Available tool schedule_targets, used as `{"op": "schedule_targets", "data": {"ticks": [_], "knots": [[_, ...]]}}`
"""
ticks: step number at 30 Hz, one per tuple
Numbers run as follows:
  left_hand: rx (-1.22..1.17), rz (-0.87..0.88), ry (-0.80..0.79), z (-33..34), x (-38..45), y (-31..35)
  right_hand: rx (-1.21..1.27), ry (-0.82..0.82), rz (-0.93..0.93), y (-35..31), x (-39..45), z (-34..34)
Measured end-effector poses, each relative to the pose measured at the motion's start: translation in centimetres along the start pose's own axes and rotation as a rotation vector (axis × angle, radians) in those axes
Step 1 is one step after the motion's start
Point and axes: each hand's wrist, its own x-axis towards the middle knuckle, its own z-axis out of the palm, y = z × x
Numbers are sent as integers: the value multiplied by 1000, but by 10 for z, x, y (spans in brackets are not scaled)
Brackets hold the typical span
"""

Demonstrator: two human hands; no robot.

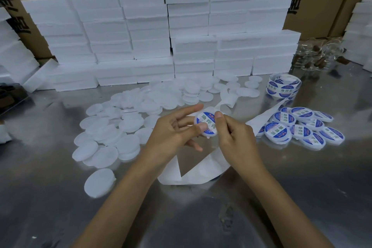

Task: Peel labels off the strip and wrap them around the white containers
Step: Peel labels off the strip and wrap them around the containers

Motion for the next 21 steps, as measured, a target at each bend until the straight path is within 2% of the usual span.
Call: {"op": "schedule_targets", "data": {"ticks": [4, 6, 7, 11, 13, 17, 21], "knots": [[82, 46, 81, 0, 1, -4, 271, -333, 220, 8, 6, -11], [106, 66, 130, 0, 1, -5, 335, -433, 319, 10, 6, -15], [102, 78, 177, 0, 2, -5, 368, -403, 379, 11, 7, -16], [140, 151, 374, -10, 7, -6, 629, 93, 715, 24, 19, -25], [201, 189, 435, -18, 10, -8, 789, 244, 814, 33, 25, -37], [202, 220, 524, -31, 15, -12, 962, 351, 888, 46, 26, -51], [287, 201, 592, -50, 19, -14, 977, 307, 885, 47, 25, -52]]}}
